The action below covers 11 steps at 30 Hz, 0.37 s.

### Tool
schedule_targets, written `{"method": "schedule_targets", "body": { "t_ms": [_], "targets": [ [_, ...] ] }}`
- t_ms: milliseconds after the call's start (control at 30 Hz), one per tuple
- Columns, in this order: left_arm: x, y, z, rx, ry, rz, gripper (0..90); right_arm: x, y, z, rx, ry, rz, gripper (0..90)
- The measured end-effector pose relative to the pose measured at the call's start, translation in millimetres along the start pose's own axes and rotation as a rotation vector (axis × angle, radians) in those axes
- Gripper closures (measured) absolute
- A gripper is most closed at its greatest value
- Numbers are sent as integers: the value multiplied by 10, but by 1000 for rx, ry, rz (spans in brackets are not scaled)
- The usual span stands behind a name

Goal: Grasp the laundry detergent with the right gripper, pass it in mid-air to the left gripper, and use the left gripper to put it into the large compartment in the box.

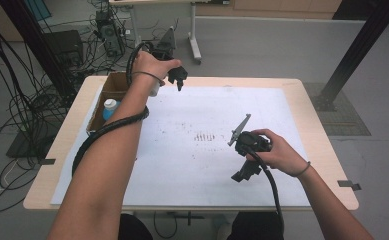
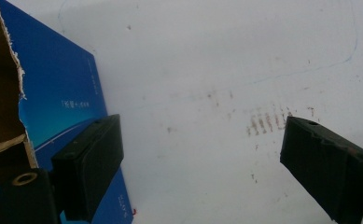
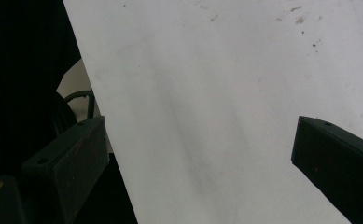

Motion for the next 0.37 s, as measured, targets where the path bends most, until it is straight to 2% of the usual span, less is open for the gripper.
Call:
{"method": "schedule_targets", "body": {
  "t_ms": [367],
  "targets": [
    [7, -30, -13, 4, 5, 1, 136, -13, 3, -13, 2, -7, -3, 38]
  ]
}}
Point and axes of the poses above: each handheld gripper's, and its own axes: x roughly forward along the jaws, z roughly out of its top, y roughly to its left, the point moved 4 cm from there along x, roughly forward along the jaws, and after that the axes turned 14 degrees about y, right-handed, at the moved point
